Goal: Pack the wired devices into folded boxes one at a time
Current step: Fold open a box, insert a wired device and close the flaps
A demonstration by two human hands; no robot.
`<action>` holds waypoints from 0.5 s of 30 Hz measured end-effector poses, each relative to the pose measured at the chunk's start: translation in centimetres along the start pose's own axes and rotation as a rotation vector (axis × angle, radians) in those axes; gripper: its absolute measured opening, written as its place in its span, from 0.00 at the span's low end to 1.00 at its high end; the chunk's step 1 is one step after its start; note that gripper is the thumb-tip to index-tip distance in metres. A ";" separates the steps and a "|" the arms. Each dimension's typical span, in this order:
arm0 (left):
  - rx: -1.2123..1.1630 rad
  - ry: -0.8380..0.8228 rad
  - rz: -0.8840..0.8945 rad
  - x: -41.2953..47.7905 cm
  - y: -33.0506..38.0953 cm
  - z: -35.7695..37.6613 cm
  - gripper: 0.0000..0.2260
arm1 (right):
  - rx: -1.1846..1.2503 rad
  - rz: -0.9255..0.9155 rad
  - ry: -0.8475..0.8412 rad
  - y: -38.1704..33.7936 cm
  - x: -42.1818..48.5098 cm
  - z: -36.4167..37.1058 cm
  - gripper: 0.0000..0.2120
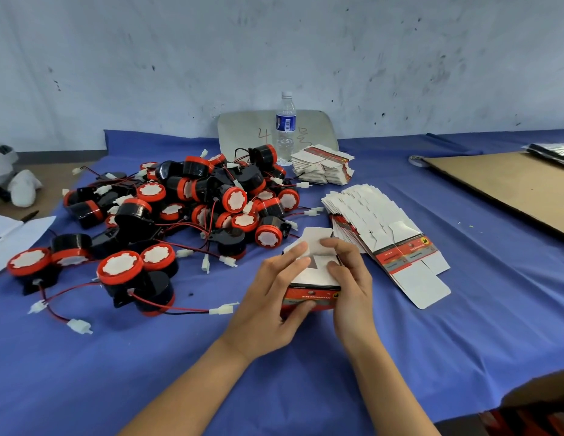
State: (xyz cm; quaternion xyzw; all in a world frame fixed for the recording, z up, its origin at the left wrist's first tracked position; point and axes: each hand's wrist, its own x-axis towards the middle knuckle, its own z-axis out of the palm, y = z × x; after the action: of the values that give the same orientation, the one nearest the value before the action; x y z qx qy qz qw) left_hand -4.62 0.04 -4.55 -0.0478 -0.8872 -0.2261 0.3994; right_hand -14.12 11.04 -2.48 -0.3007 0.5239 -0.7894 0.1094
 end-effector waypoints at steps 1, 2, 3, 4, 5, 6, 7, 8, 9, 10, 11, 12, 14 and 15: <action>0.002 0.003 0.003 0.0 0.0 0.0 0.27 | 0.010 -0.010 -0.003 -0.1 0.0 0.0 0.22; 0.005 0.004 0.002 -0.1 0.0 0.0 0.27 | 0.022 -0.011 -0.007 -0.1 -0.1 0.1 0.25; 0.004 0.003 -0.009 -0.1 0.1 0.0 0.27 | 0.031 -0.003 -0.010 -0.1 -0.1 0.1 0.27; -0.002 0.000 -0.031 -0.2 0.1 -0.1 0.27 | 0.024 0.004 -0.011 -0.1 -0.1 0.1 0.28; -0.010 -0.007 -0.055 -0.2 0.2 -0.1 0.26 | -0.002 0.004 -0.010 -0.1 0.0 0.1 0.26; -0.013 -0.016 -0.068 -0.2 0.2 -0.1 0.25 | -0.027 0.003 -0.007 0.0 0.0 0.1 0.24; -0.009 -0.026 -0.067 -0.2 0.3 -0.2 0.24 | -0.030 0.006 0.000 0.0 0.0 0.1 0.21; -0.003 -0.032 -0.059 -0.2 0.4 -0.2 0.23 | -0.014 0.013 0.004 0.0 0.0 0.0 0.20; -0.001 -0.032 -0.050 -0.1 0.4 -0.3 0.23 | 0.007 0.021 0.001 0.0 0.0 -0.1 0.18; 0.002 -0.027 -0.037 -0.1 0.5 -0.3 0.22 | 0.026 0.034 -0.009 0.0 0.0 -0.1 0.17; 0.007 -0.022 -0.018 0.0 0.5 -0.3 0.22 | 0.049 0.052 -0.024 0.0 0.1 -0.1 0.15; 0.020 -0.017 0.005 0.1 0.5 -0.3 0.22 | 0.080 0.070 -0.039 0.1 0.1 -0.2 0.14; 0.057 -0.012 0.041 0.2 0.5 -0.2 0.21 | 0.127 0.089 -0.058 0.1 0.3 -0.2 0.12; 0.076 0.004 0.037 0.2 0.4 -0.2 0.20 | 0.134 0.085 -0.064 0.0 0.3 -0.2 0.12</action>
State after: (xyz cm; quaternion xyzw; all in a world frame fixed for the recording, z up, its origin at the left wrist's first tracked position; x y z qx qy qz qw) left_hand -4.55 0.30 -4.12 -0.0485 -0.8932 -0.1848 0.4070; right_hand -14.54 11.03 -2.46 -0.2953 0.4784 -0.8073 0.1793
